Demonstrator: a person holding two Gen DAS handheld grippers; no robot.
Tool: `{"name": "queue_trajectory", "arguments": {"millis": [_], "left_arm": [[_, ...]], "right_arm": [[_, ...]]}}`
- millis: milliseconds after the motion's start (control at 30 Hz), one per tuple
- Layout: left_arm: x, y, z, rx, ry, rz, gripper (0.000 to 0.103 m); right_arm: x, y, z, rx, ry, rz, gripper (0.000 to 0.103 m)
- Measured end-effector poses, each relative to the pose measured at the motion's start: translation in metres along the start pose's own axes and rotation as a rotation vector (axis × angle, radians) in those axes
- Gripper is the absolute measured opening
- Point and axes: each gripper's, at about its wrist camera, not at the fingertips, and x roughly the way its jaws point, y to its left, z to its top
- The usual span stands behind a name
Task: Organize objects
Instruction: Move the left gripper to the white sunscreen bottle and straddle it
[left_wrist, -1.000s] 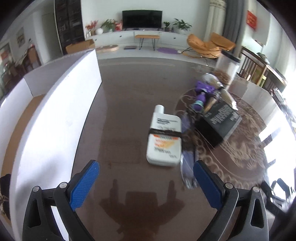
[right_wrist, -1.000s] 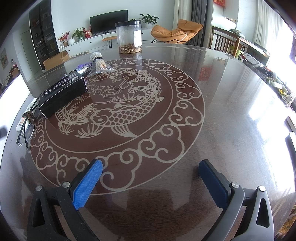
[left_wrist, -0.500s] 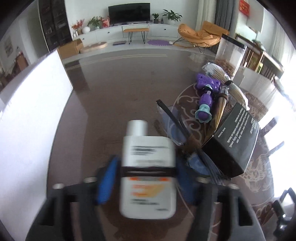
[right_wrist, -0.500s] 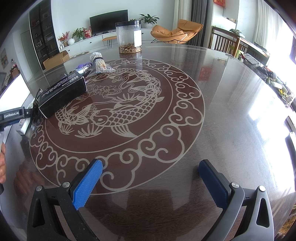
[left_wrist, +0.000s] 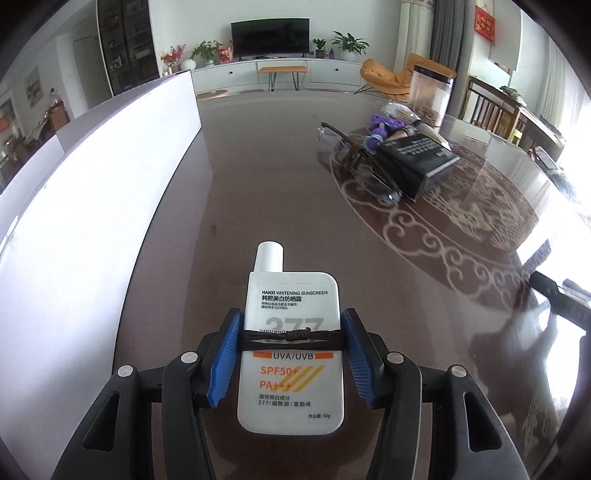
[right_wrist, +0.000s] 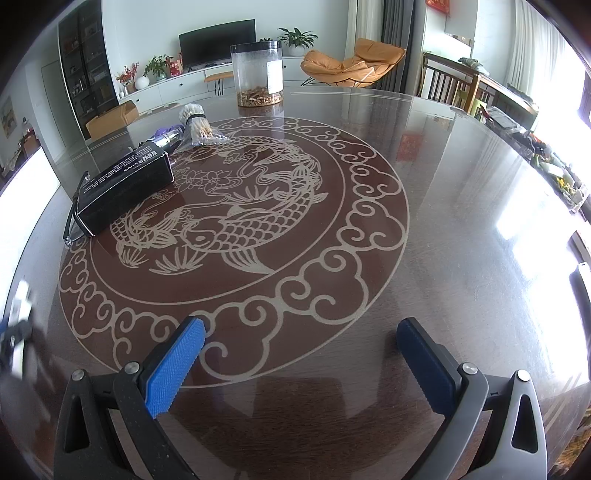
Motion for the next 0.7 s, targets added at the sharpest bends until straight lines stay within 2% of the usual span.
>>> {"name": "queue_trajectory", "arguments": {"millis": [33,100,200,400,700], "left_arm": [[-0.001,-0.001,-0.002,0.012,-0.005,-0.004,0.056],[0.002,-0.001,-0.002,0.023,-0.006,-0.016,0.076],[0.007,0.0,0.002,0.027,-0.002,-0.019,0.091],[0.009,0.005,0.0,0.023,0.011,-0.016,0.103],[0.008,0.007,0.0,0.02,0.017,-0.014,0.103]], "right_arm": [[0.0,0.0,0.0,0.0,0.0,0.0,0.103],[0.0,0.0,0.0,0.0,0.0,0.0,0.103],[0.0,0.0,0.0,0.0,0.0,0.0,0.103],[0.0,0.0,0.0,0.0,0.0,0.0,0.103],[0.0,0.0,0.0,0.0,0.0,0.0,0.103]]}}
